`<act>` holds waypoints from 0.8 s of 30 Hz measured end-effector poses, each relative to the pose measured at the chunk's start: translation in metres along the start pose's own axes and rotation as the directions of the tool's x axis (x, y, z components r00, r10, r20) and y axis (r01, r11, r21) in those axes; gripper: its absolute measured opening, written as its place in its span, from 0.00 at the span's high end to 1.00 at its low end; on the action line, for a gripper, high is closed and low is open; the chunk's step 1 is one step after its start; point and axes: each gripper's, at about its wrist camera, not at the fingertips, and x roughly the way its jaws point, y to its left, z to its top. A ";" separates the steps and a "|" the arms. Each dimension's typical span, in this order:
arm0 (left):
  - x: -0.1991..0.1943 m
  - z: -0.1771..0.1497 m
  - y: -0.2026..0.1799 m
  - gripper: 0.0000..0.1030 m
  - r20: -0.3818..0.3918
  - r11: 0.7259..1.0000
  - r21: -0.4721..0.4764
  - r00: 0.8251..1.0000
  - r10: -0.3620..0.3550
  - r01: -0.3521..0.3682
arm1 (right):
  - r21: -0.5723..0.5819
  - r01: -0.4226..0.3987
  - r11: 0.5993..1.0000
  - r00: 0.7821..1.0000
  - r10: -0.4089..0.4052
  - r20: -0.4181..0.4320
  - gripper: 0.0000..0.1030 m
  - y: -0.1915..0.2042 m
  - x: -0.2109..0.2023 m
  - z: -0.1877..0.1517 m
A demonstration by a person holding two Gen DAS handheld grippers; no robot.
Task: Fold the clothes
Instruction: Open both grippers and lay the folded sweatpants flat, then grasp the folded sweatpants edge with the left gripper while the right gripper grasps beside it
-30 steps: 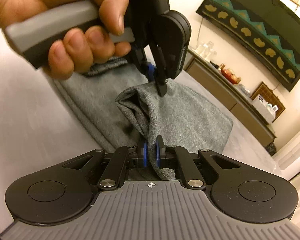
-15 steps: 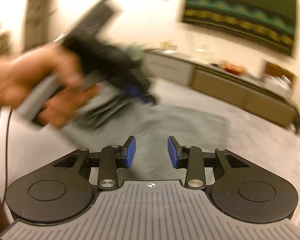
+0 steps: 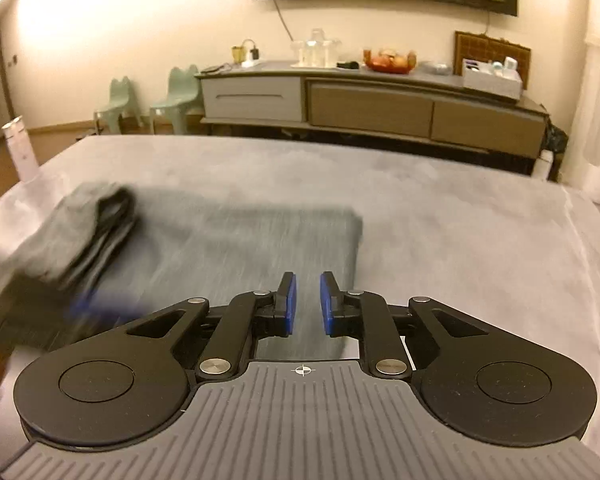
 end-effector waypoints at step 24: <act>0.013 0.002 0.013 0.43 -0.099 0.987 -0.055 0.984 0.148 -0.154 | 0.110 -0.022 0.994 0.987 0.039 -0.154 0.76 0.010 -0.017 -0.069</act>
